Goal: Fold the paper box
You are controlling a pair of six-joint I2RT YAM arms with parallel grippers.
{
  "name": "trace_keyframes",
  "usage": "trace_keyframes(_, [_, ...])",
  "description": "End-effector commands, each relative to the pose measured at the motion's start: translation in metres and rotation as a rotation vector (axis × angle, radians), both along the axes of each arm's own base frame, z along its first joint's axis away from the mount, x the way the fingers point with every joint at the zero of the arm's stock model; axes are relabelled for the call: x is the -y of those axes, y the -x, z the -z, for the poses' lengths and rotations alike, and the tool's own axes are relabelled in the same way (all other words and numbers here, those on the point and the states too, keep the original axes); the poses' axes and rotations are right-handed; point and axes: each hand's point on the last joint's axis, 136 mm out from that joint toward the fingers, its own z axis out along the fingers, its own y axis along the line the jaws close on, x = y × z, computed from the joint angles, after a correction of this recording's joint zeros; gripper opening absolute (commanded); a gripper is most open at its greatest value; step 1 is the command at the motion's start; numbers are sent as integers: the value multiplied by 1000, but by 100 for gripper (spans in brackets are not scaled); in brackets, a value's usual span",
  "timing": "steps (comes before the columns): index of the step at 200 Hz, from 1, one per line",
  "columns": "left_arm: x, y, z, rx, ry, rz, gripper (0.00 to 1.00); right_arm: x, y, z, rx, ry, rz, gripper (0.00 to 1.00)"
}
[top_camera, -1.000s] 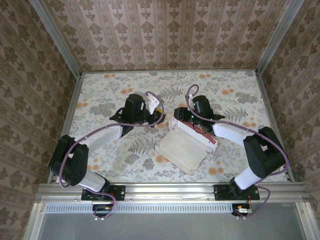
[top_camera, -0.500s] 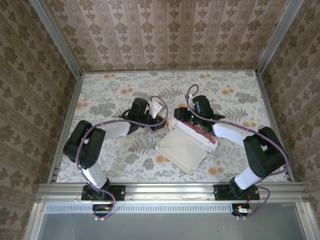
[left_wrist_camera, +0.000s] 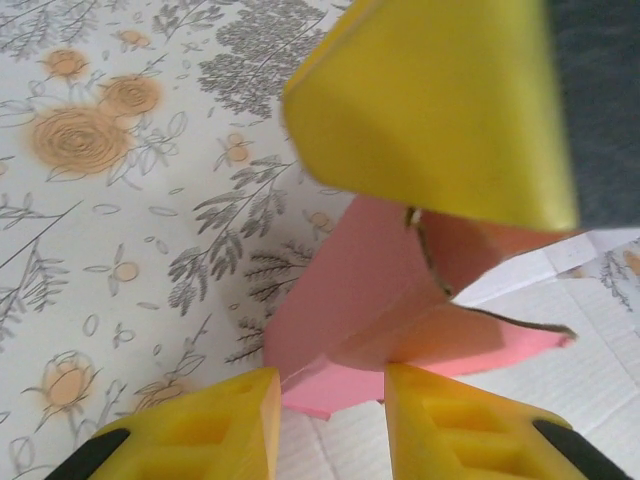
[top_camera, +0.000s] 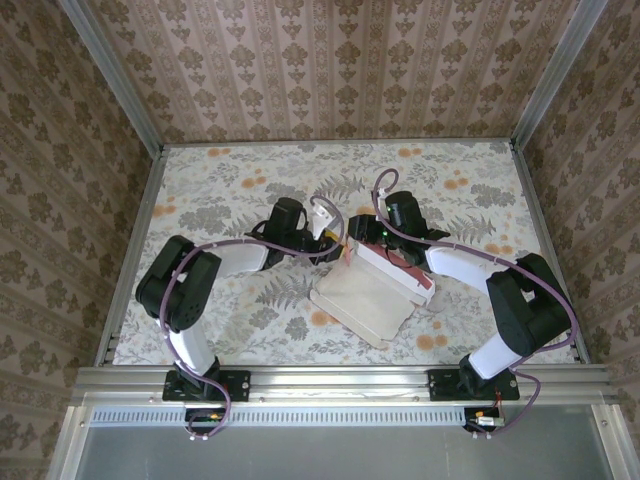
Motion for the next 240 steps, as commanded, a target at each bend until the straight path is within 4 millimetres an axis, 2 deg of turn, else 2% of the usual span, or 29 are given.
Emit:
trace_keyframes(1, [15,1,-23,60,59,52,32,4,15,26,-82,38,1,42])
trace_keyframes(51, [24,-2,-23,67,45,45,30,2,15,24,-82,15,-2,42])
trace_keyframes(87, [28,-12,-11,88,-23,-7,27,0,16,23,-86,-2,-9,41])
trace_keyframes(133, [28,-18,-5,121,-65,-62,22,0,17,20,-89,-21,-9,40])
trace_keyframes(183, [34,-14,5,104,-57,-62,22,-1,16,11,-96,-59,-8,40])
trace_keyframes(240, [36,-12,17,106,-98,-64,21,2,17,11,-110,-65,7,41])
